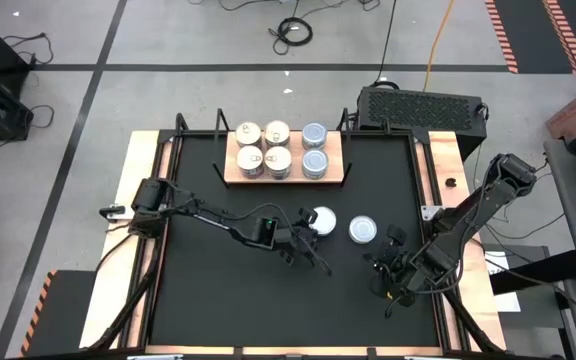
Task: Stack canned seafood by type on shelf
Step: Stack the green tuna can on top of the green tuna can on the shelf
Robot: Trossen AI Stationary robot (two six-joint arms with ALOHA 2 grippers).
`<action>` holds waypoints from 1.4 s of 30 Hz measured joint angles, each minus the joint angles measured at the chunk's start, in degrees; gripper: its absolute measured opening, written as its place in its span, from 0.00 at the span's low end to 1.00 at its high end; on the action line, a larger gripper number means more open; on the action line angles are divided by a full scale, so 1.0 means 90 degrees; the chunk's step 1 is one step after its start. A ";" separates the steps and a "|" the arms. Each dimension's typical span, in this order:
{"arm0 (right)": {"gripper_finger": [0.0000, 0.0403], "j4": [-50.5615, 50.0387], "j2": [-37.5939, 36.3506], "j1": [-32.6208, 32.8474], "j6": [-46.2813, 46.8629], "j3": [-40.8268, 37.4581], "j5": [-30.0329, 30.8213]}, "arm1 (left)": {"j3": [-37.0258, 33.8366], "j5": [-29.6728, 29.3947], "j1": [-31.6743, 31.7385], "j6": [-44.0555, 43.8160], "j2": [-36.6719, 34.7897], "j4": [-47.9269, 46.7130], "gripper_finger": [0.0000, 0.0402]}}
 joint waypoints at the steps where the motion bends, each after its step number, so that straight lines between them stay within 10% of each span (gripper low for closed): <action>1: 0.00 0.0007 0.0000 0.0000 0.0000 0.0001 0.0005 | 0.0000 -0.0080 0.0000 0.0000 -0.0083 -0.0056 0.00; 25: 0.00 -0.0001 0.0002 0.0000 0.0023 0.0001 0.0146 | 0.0010 -0.0017 0.1691 0.1669 -0.1259 0.0346 0.00; 42: 0.00 -0.0016 0.0002 -0.0576 -0.0850 0.0001 0.0614 | 0.0145 0.2254 0.3912 0.2010 -0.1138 0.0934 0.00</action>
